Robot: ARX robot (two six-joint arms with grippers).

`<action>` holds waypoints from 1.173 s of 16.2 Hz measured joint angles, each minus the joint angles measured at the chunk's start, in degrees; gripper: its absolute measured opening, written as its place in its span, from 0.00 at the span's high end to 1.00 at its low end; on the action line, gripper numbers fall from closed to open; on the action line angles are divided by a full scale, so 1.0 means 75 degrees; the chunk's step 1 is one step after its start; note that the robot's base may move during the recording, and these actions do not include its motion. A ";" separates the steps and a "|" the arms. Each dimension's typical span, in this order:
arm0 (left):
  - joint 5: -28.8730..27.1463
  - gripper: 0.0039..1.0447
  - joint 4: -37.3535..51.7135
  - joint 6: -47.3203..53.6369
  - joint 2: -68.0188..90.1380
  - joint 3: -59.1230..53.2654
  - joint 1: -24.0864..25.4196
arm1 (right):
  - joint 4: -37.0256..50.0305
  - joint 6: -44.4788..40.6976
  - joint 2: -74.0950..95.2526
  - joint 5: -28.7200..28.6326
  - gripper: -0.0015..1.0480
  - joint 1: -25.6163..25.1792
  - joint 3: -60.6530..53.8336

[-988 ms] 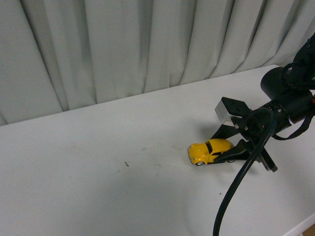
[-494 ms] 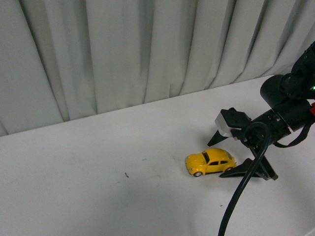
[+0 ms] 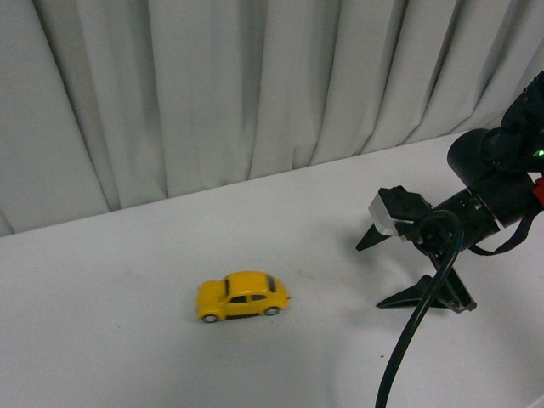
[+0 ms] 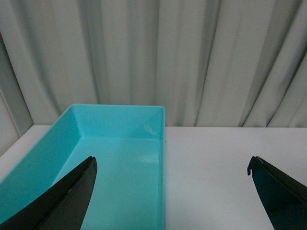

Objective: Wind up and store yellow beetle toy

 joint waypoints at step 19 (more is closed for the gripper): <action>0.0000 0.06 -0.0003 -0.0003 0.0000 0.0000 0.0000 | 0.6441 0.5718 -0.4488 0.2419 0.30 0.0874 -0.2212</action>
